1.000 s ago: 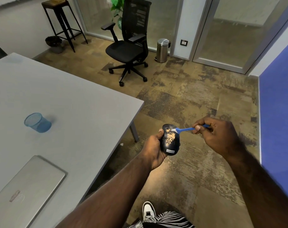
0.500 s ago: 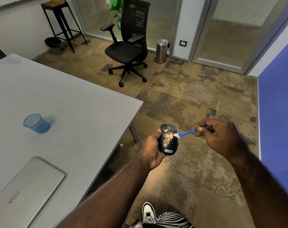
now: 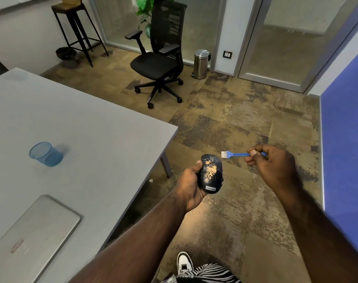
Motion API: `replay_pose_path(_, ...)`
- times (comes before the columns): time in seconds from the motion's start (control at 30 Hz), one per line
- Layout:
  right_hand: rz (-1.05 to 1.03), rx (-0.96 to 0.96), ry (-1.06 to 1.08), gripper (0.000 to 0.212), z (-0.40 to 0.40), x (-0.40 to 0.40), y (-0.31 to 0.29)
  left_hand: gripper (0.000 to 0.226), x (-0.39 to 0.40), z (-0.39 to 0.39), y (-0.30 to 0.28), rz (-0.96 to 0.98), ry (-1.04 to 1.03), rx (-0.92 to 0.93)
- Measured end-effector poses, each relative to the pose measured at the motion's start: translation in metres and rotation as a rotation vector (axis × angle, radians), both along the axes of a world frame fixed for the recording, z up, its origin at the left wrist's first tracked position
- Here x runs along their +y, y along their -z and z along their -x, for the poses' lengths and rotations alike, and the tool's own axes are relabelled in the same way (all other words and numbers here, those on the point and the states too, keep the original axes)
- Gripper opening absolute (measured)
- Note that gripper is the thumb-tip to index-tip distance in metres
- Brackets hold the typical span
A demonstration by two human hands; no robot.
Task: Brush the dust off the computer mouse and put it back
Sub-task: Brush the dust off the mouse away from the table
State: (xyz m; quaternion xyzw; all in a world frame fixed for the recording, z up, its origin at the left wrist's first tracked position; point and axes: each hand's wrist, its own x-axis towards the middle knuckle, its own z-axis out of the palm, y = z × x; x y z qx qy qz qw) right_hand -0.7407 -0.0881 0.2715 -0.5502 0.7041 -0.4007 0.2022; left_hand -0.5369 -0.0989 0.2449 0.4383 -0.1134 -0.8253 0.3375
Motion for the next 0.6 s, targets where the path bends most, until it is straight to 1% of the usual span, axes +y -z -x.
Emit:
replay_pose_path(0.07,-0.038,-0.118,-0.006,0.023,-0.002,0.001,0.0,0.053,0.0,0.0,-0.001,0.009,-0.004,0.002)
replay_pose_path(0.1,-0.068,-0.136,0.0,0.023,-0.003,0.001,0.001,0.053,0.0,0.0,-0.002,0.013,-0.005,0.004)
replay_pose_path(0.17,-0.11,-0.108,0.047,0.023,-0.005,0.002,0.004,0.052,0.0,0.0,-0.002,0.013,-0.006,0.008)
replay_pose_path(0.27,-0.076,-0.126,0.103,0.016,-0.003,0.004,0.006,0.051,0.0,-0.001,-0.002,0.005,-0.014,0.015)
replay_pose_path(0.33,-0.041,-0.235,0.064,0.017,0.002,0.006,0.005,0.051,0.0,-0.001,-0.001,0.003,-0.028,0.025)
replay_pose_path(0.4,-0.045,-0.345,-0.043,0.021,0.003,0.011,0.004,0.051,-0.001,-0.002,0.0,0.005,-0.028,0.032)
replay_pose_path(0.43,-0.06,-0.338,-0.098,0.024,0.002,0.014,0.005,0.05,-0.001,-0.002,0.0,0.007,-0.025,0.029)
replay_pose_path(0.5,-0.075,-0.219,-0.114,0.028,0.0,0.016,0.009,0.048,-0.001,-0.001,-0.001,0.008,-0.021,0.027)
replay_pose_path(0.57,-0.052,-0.126,-0.013,0.025,0.001,0.013,0.012,0.049,-0.001,-0.002,-0.001,0.003,-0.024,0.039)
replay_pose_path(0.6,-0.039,-0.122,0.036,0.022,0.003,0.012,0.012,0.051,-0.001,-0.002,-0.001,0.0,-0.024,0.047)
